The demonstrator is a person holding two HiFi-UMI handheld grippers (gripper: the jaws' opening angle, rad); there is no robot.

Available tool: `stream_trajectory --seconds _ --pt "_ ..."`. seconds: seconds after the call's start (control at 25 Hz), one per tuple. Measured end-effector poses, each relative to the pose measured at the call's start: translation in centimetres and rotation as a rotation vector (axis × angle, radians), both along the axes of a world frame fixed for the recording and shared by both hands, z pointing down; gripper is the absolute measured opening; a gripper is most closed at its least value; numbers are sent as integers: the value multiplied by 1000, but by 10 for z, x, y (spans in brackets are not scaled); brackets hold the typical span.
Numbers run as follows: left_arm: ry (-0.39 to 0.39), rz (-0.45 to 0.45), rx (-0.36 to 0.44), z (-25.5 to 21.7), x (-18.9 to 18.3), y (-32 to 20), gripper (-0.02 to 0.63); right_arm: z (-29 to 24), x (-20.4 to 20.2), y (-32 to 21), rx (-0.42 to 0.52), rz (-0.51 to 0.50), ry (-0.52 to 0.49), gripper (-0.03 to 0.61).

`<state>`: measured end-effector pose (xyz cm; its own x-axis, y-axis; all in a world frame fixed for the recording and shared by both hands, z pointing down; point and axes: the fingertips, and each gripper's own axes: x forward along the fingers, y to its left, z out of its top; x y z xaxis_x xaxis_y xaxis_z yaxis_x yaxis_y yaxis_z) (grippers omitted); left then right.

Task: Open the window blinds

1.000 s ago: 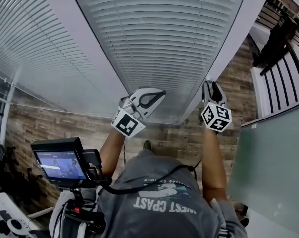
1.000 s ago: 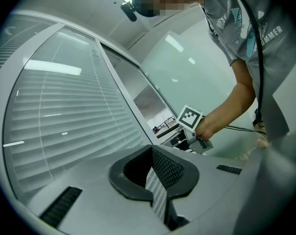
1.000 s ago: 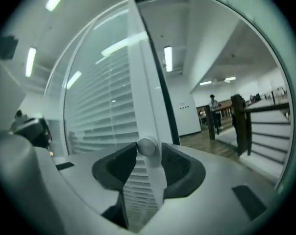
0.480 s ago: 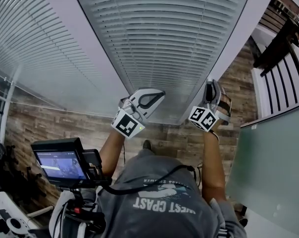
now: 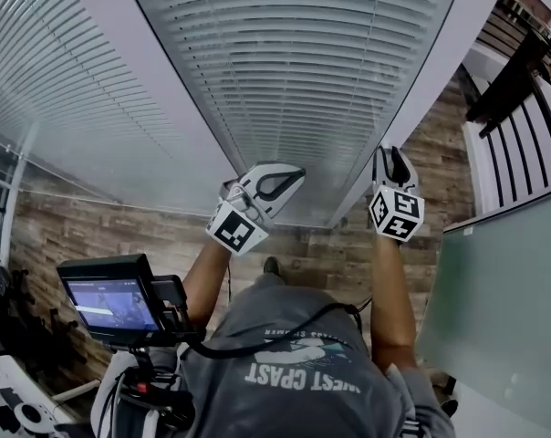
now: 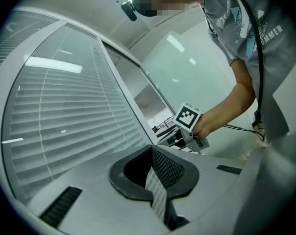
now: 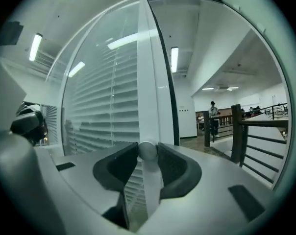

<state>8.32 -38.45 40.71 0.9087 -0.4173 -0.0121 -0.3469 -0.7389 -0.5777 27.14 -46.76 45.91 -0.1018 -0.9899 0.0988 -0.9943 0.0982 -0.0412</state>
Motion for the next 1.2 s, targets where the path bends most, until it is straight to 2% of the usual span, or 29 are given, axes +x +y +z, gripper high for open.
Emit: stream_trajectory --seconds 0.04,0.08,0.12,0.2,0.24,0.28,0.32,0.36,0.4,0.48,0.6,0.64,0.68,0.72,0.76,0.8,0.84,0.92,0.96,1.0,1.04,1.08,1.2 --pt "1 1 3 0 0 0 3 1 0 -1 -10 1 29 117" --pt "2 1 4 0 0 0 3 3 -1 -1 -17 8 130 117" --pt "3 1 3 0 1 0 3 4 -3 -2 -26 24 333 117" --pt "2 -1 2 0 1 -1 3 9 -11 -3 -45 72 936 117" --pt "1 -1 2 0 1 -1 3 11 -14 -4 -44 86 1170 117" --pt "2 -1 4 -1 1 -1 3 12 -15 -4 -33 82 1276 117" --pt "4 0 5 -1 1 -1 3 13 -16 -4 -19 67 1279 117" --pt "5 1 6 -2 2 -1 3 13 -15 -4 -11 48 1221 117" --pt "5 1 6 -2 2 -1 3 12 -14 -3 -11 28 1119 117" --pt "2 1 6 -2 3 -1 3 7 -12 0 -9 -7 819 118" --pt "3 0 8 -1 1 -1 3 2 -4 3 12 -34 280 118" --pt "4 -2 8 -1 0 -2 3 2 -1 2 12 -40 148 118" --pt "3 -4 5 -1 -1 -2 3 2 0 0 9 -46 62 118" --pt "2 -6 2 0 -1 -3 3 2 0 -3 4 -50 28 118" --pt "1 -6 0 0 -1 -2 3 3 -1 -5 -2 -47 62 117" --pt "0 -4 0 0 0 -1 3 4 -2 -6 -14 -36 191 117" --pt "-1 0 1 1 1 0 3 7 -5 -6 -31 -15 417 117" --pt "0 7 1 3 1 2 3 14 -12 -5 -66 31 969 117" --pt "0 8 -3 5 1 3 3 17 -14 -4 -74 41 1168 117" --pt "-1 7 -7 6 1 3 3 18 -16 -4 -72 40 1264 117" --pt "-4 8 -10 6 2 3 3 18 -16 -5 -65 34 1282 117" --pt "-6 10 -10 6 4 2 3 16 -16 -5 -60 28 1258 117" --pt "-9 14 0 1 8 3 3 10 -13 -3 -74 -13 1064 118"
